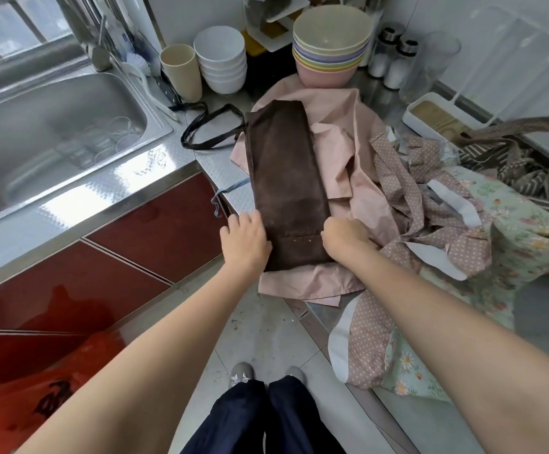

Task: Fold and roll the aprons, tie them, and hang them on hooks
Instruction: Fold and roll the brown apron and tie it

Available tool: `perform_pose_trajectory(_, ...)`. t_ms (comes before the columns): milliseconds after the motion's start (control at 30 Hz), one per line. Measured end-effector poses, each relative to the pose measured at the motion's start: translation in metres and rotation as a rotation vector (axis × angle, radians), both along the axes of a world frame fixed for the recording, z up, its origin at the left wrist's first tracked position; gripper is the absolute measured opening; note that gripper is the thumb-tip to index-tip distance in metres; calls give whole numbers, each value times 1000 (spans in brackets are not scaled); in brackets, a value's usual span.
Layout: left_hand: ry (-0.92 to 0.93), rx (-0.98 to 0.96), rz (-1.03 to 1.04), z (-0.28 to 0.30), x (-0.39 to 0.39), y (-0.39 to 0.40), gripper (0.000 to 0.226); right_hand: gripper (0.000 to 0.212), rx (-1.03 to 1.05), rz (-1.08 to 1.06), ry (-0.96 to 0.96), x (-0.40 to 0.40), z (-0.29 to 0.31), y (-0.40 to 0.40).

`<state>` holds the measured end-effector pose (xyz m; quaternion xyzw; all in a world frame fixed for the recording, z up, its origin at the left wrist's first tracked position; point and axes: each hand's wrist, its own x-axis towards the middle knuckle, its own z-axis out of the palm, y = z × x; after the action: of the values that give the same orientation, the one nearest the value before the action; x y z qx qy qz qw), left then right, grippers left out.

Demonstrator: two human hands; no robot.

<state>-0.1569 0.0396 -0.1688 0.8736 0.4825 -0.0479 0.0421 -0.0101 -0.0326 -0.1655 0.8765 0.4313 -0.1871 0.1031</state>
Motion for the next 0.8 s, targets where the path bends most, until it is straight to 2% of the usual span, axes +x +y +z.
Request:
perform_pose_trajectory(33, -46, 116, -138, 3, 0, -5, 34, 31, 0, 24, -24, 0, 0, -1)
perform_pose_trajectory(67, -85, 151, -290, 1, 0, -9, 36, 30, 1, 39, -34, 0, 1, -1)
perform_pose_trajectory(100, -95, 149, -442, -6, -1, -11, 36, 30, -1, 41, -35, 0, 2, -1)
perform_pose_trajectory(133, -77, 62, -531, -14, -3, -12, 36, 29, 4, 39, -31, 0, 1, -1)
perform_pose_trajectory(200, -32, -41, -560, -18, -5, -13, 35, 23, 89, 106, -114, -1, -1, -4)
perform_pose_trajectory(267, -31, -9, -618, -21, -6, -10, 32, 14, 222, 283, -234, 0, -2, -9)
perform_pose_trajectory(333, -41, 61, -659, -20, -7, -8, 28, 23, 264, 540, -263, 1, 0, -15)
perform_pose_trajectory(400, -86, 91, -687, -24, -12, -7, 43, 27, 198, 721, -176, 4, -1, -20)
perform_pose_trajectory(533, 32, 118, -685, -30, -24, -9, 65, 38, 79, 650, 71, 12, 4, -22)
perform_pose_trajectory(600, 88, 71, -622, -27, -21, -5, 73, 43, 71, 664, 88, 8, 8, -17)
perform_pose_trajectory(667, 38, 61, -585, -20, -18, -6, 66, 54, 44, 691, 39, 3, 12, -15)
perform_pose_trajectory(733, -136, -93, -462, -13, -16, -2, 54, 58, 8, 696, 27, 5, 11, -14)
perform_pose_trajectory(800, -249, -391, -286, -2, -15, 6, 40, 47, 43, 633, 80, 8, 9, -15)
